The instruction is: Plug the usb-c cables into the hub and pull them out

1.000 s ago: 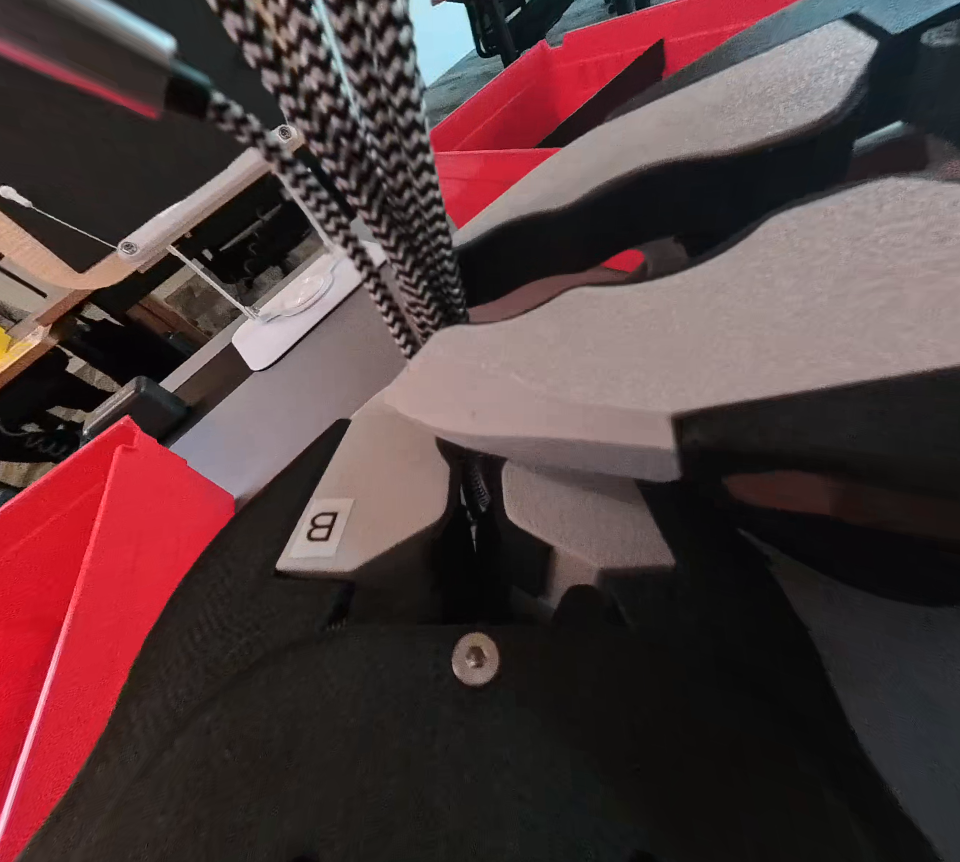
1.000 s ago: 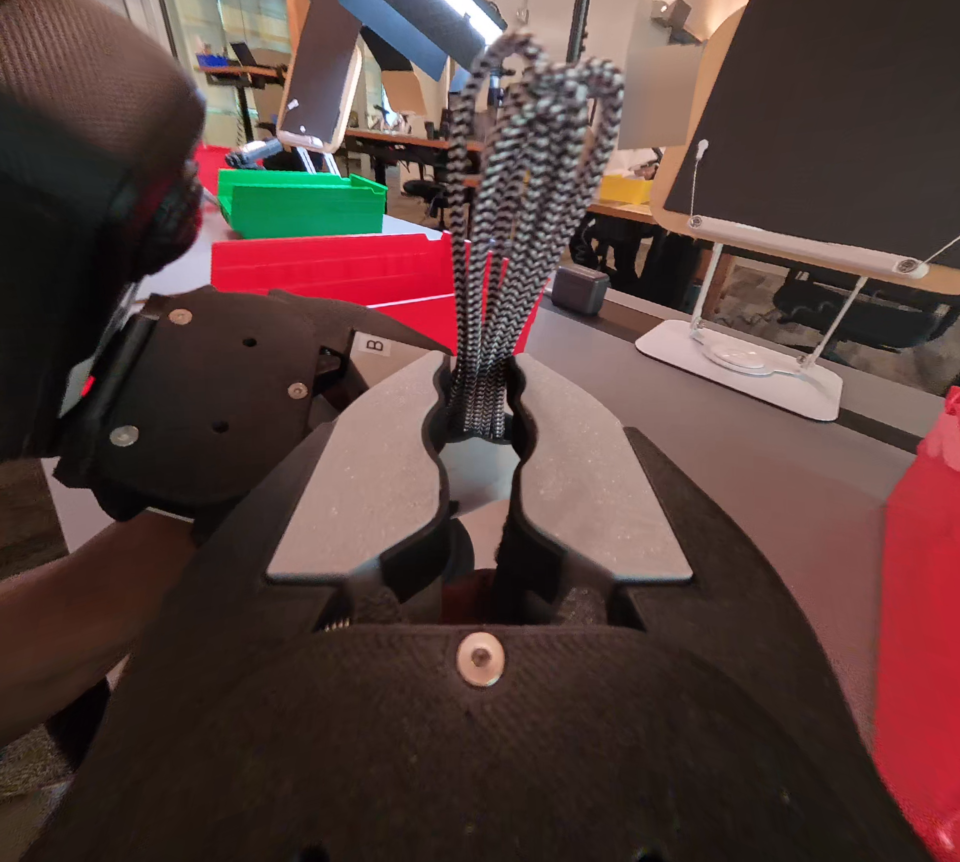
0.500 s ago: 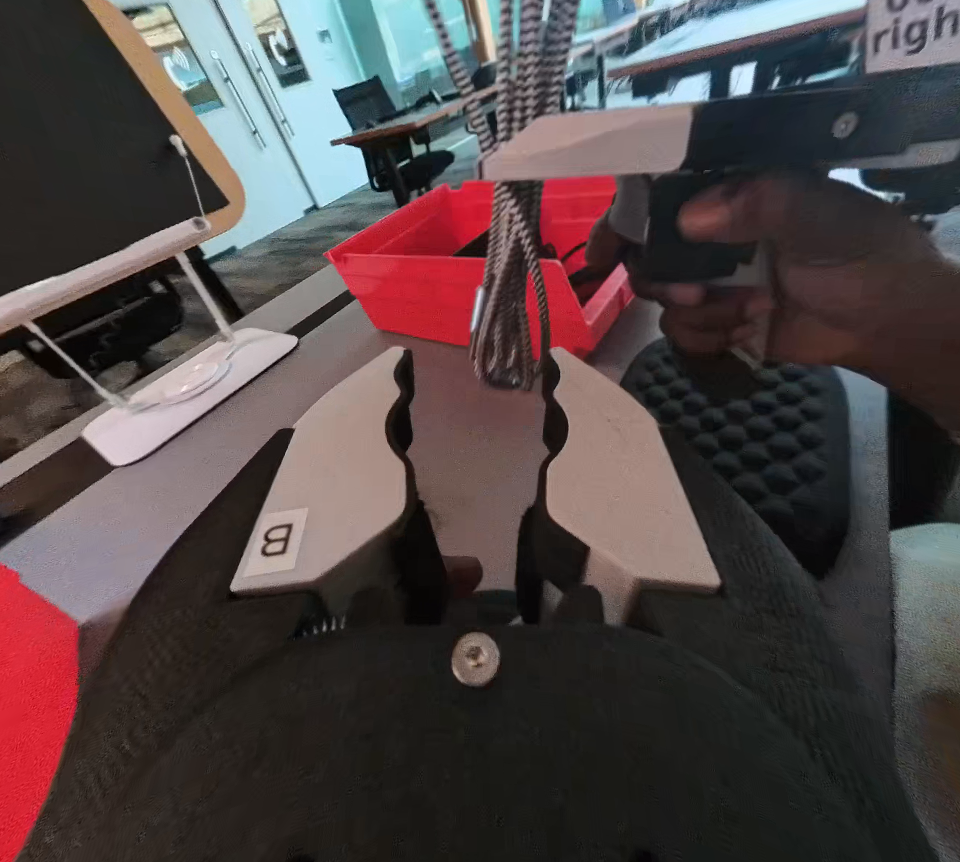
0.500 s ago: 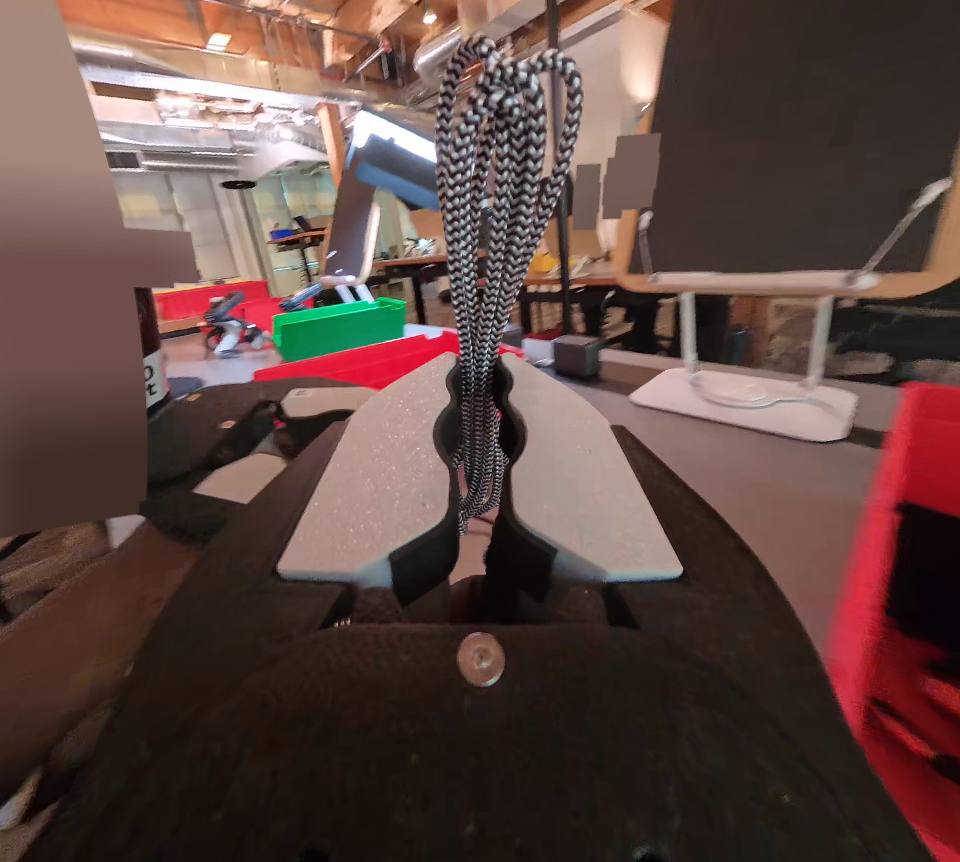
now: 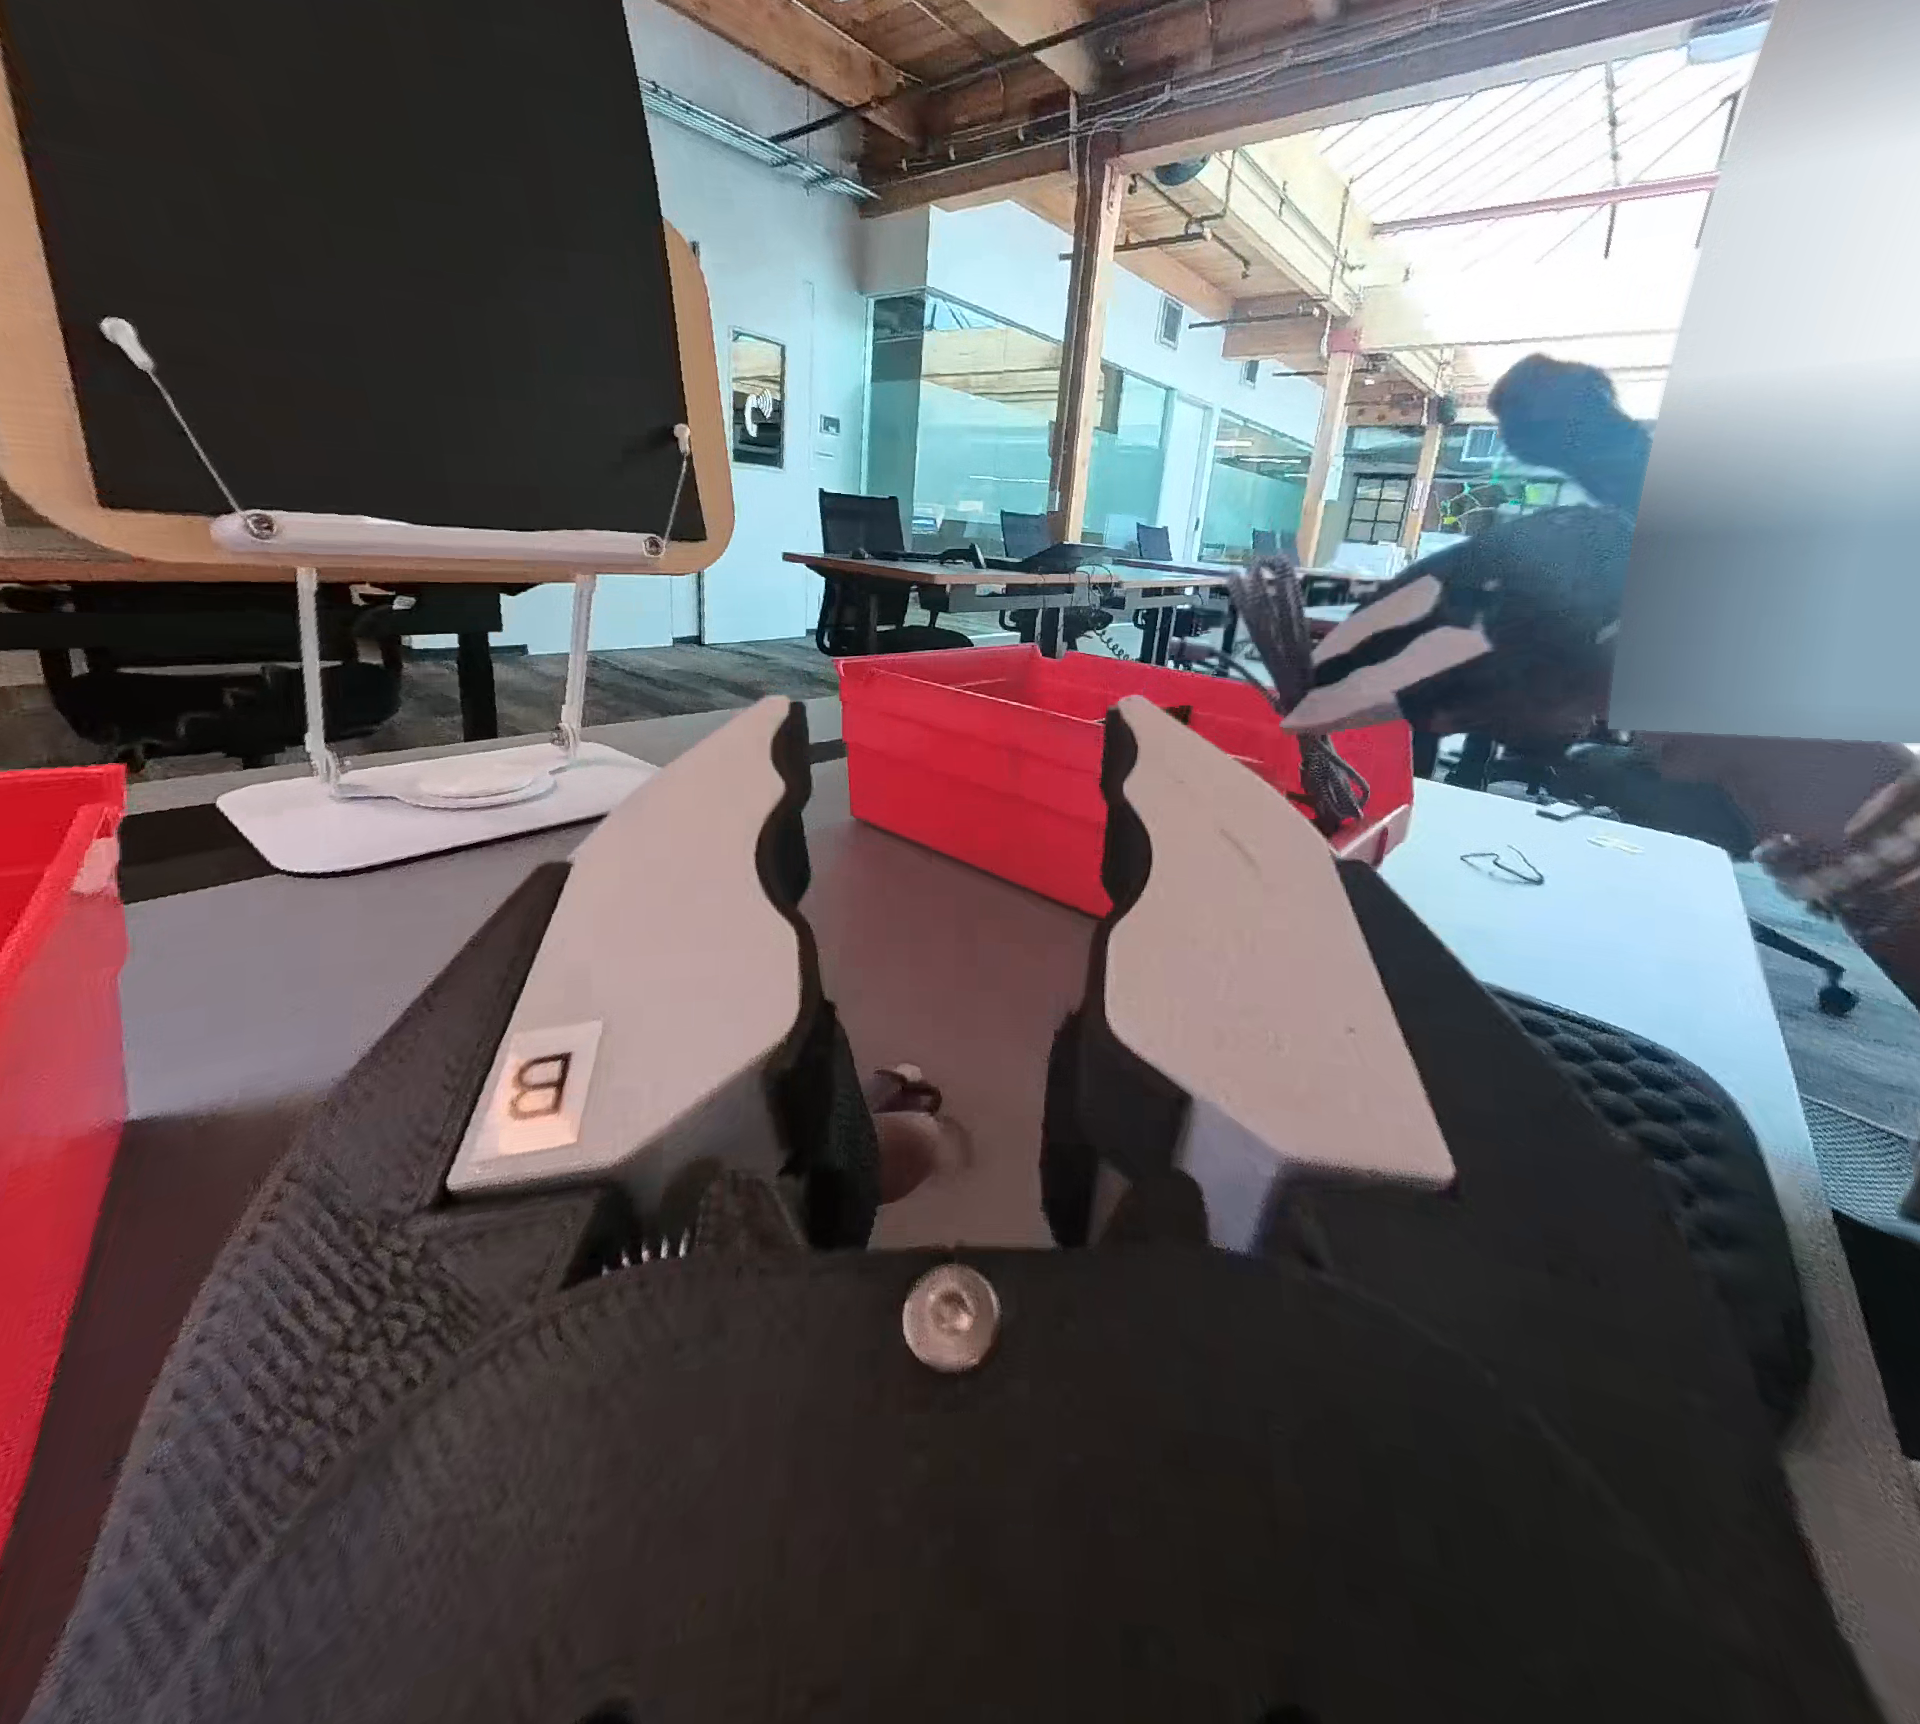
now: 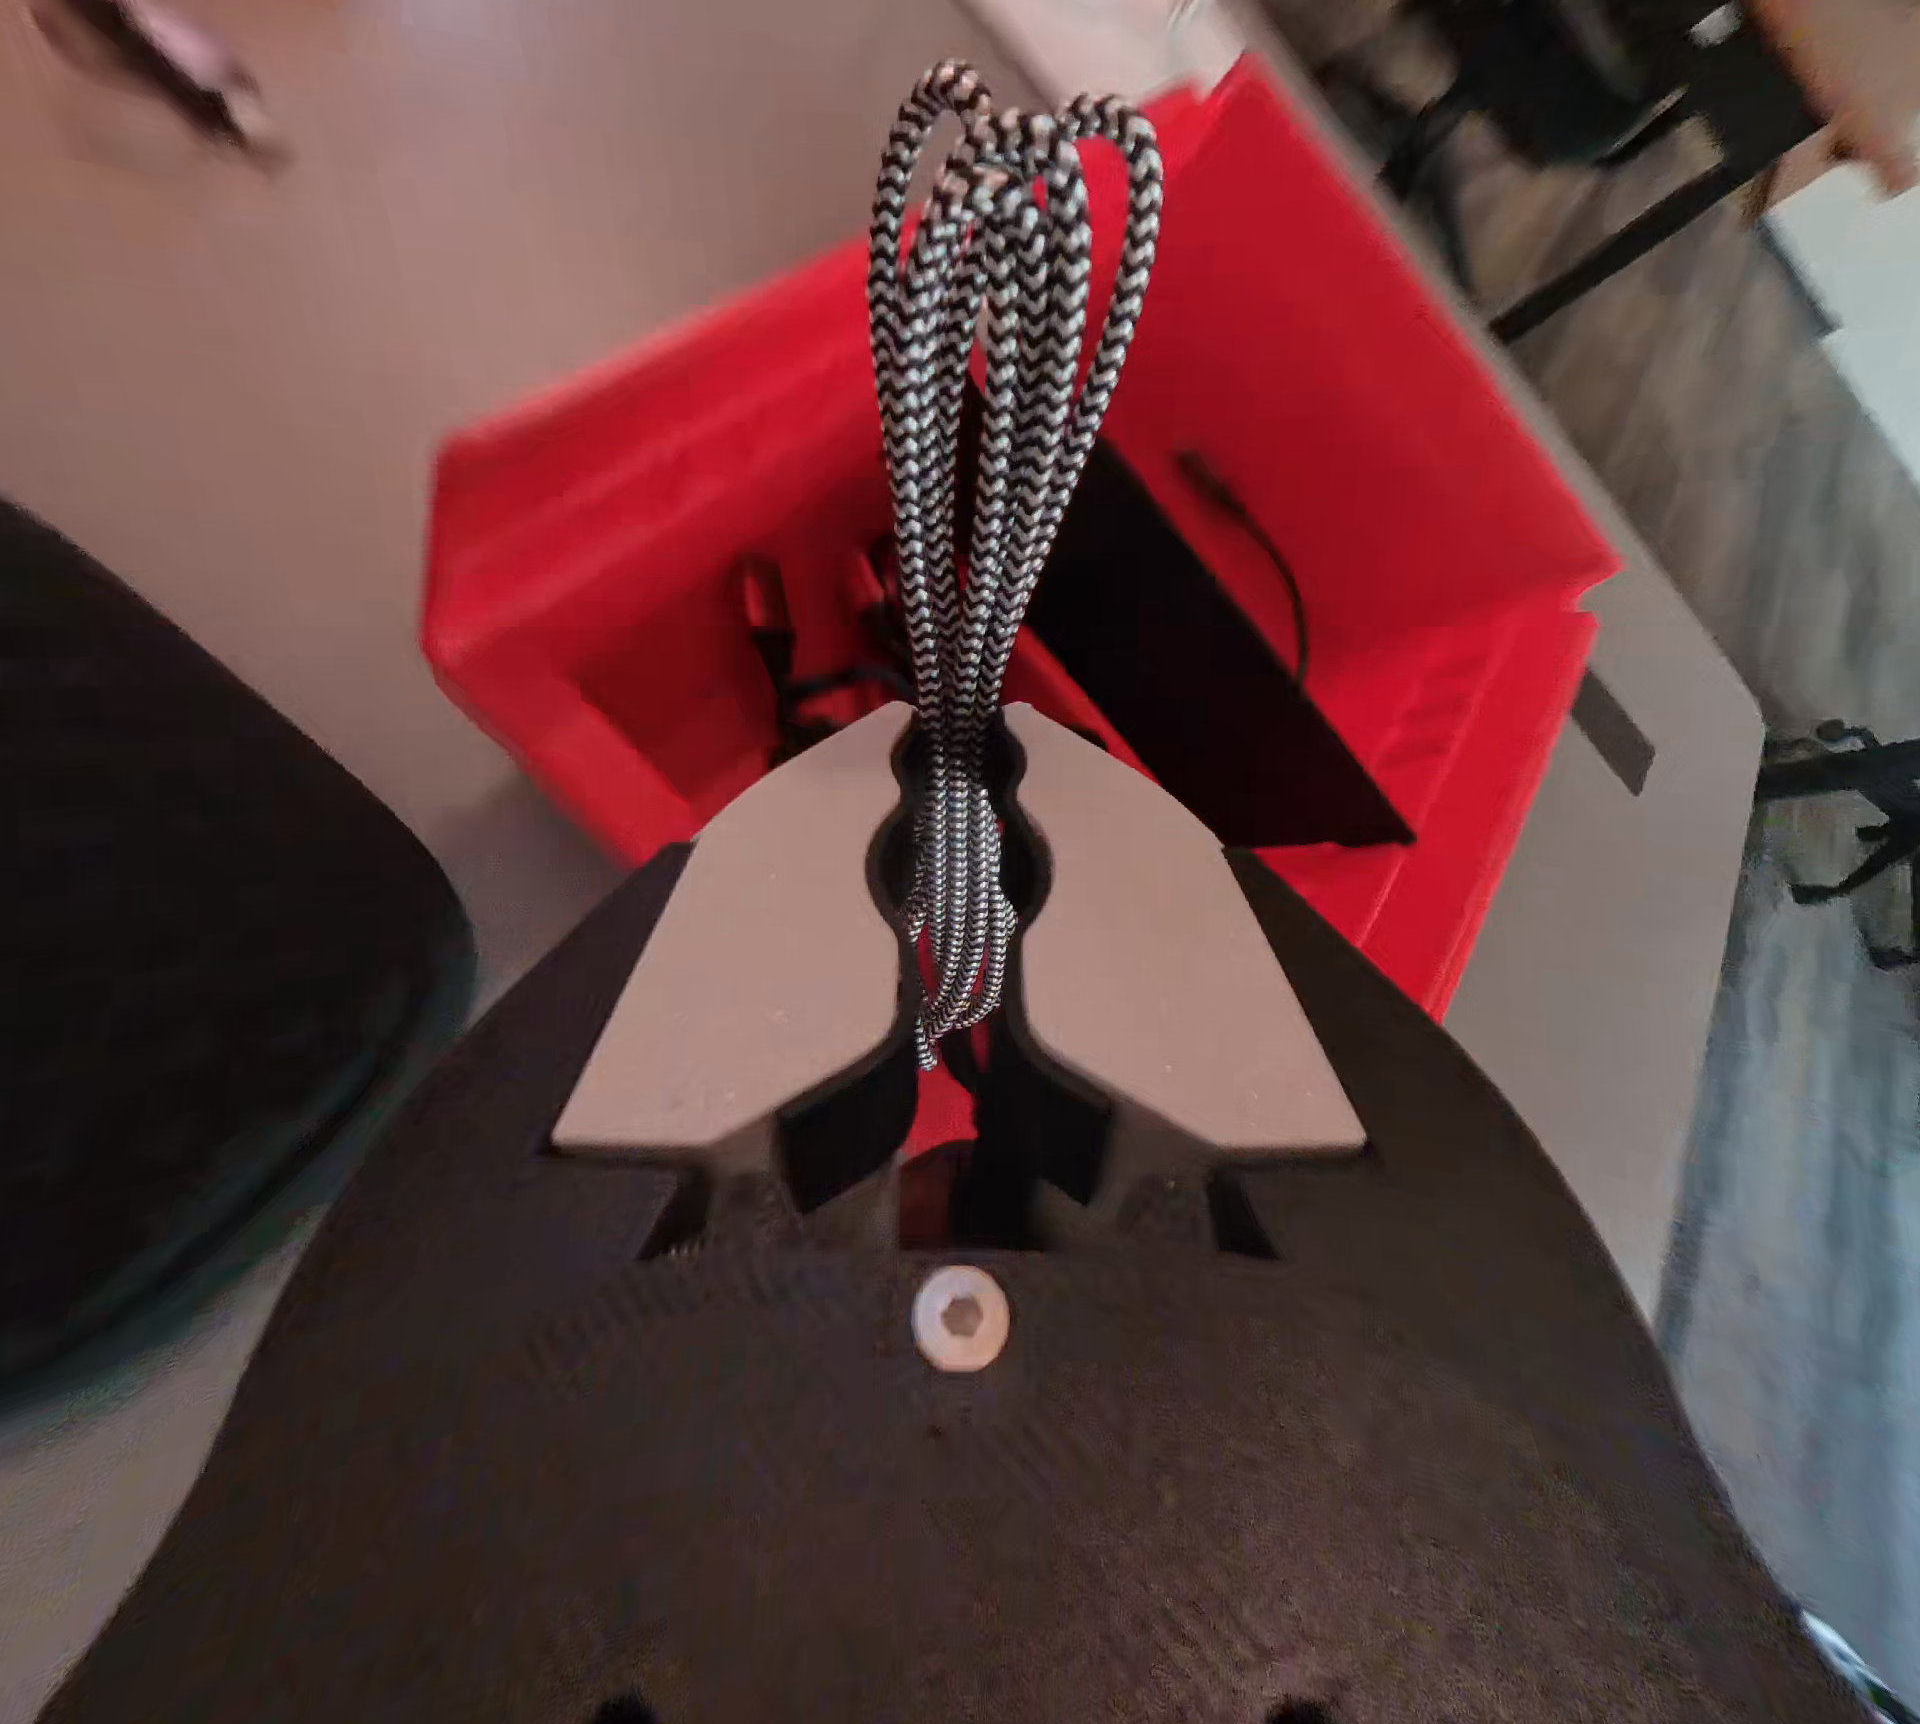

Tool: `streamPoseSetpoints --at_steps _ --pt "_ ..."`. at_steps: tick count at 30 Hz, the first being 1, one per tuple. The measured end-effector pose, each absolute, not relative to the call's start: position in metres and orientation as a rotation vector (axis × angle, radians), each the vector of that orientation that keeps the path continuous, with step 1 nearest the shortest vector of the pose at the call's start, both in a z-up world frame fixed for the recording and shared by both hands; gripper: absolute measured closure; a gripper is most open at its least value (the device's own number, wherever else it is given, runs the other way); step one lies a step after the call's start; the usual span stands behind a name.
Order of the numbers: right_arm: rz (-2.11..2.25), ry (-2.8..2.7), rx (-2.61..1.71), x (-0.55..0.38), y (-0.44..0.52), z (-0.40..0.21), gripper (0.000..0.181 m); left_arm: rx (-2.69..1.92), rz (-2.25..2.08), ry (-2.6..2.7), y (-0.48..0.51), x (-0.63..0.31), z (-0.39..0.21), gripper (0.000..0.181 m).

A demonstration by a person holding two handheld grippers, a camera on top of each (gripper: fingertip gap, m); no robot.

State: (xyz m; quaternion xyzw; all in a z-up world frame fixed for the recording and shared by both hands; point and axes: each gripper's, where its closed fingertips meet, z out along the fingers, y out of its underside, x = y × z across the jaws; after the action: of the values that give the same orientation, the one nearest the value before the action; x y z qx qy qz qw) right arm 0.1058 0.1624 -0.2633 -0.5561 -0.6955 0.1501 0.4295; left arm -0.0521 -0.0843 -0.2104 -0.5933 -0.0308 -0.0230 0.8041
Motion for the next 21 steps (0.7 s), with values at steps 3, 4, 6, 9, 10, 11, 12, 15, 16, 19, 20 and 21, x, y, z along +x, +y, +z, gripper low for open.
streamPoseSetpoints --at_steps 3,4,6,9,10,11,12,15,16,19,20,21 --pt "0.23 -1.92 -1.416 0.102 0.176 -0.286 0.171 -1.298 -0.033 -0.047 -0.081 -0.049 -0.213 0.129" --pt "0.211 -1.99 -1.432 0.101 0.176 -0.293 0.171 -1.305 -0.023 -0.042 -0.08 -0.049 -0.214 0.129" --pt "0.206 -2.109 -1.475 0.099 0.172 -0.306 0.171 -1.32 -0.007 -0.031 -0.079 -0.048 -0.216 0.129" --pt "0.175 -2.214 -1.536 0.096 0.171 -0.322 0.169 -1.34 -0.004 -0.021 -0.077 -0.047 -0.218 0.13" --pt "0.151 -2.215 -1.57 0.095 0.173 -0.327 0.166 -1.347 -0.003 -0.023 -0.077 -0.048 -0.219 0.13" --pt "0.131 -2.208 -1.595 0.095 0.176 -0.33 0.164 -1.355 -0.001 -0.025 -0.077 -0.048 -0.22 0.13" --pt "0.122 -2.187 -1.601 0.093 0.178 -0.33 0.161 -1.363 0.002 -0.027 -0.076 -0.049 -0.221 0.13" --pt "0.161 -2.039 -1.569 0.085 0.183 -0.315 0.152 -1.399 0.011 -0.031 -0.075 -0.05 -0.226 0.13" --pt "0.18 -1.976 -1.554 0.083 0.185 -0.306 0.146 -1.422 0.018 -0.034 -0.073 -0.051 -0.229 0.13" --pt "0.292 -1.815 -1.495 0.084 0.179 -0.274 0.126 -1.516 0.027 0.01 -0.068 -0.049 -0.24 0.13" --pt "0.353 -1.775 -1.462 0.086 0.172 -0.263 0.121 -1.579 0.028 0.049 -0.065 -0.046 -0.246 0.13" --pt "0.426 -1.74 -1.421 0.087 0.163 -0.252 0.12 -1.675 0.034 0.107 -0.063 -0.043 -0.257 0.13"
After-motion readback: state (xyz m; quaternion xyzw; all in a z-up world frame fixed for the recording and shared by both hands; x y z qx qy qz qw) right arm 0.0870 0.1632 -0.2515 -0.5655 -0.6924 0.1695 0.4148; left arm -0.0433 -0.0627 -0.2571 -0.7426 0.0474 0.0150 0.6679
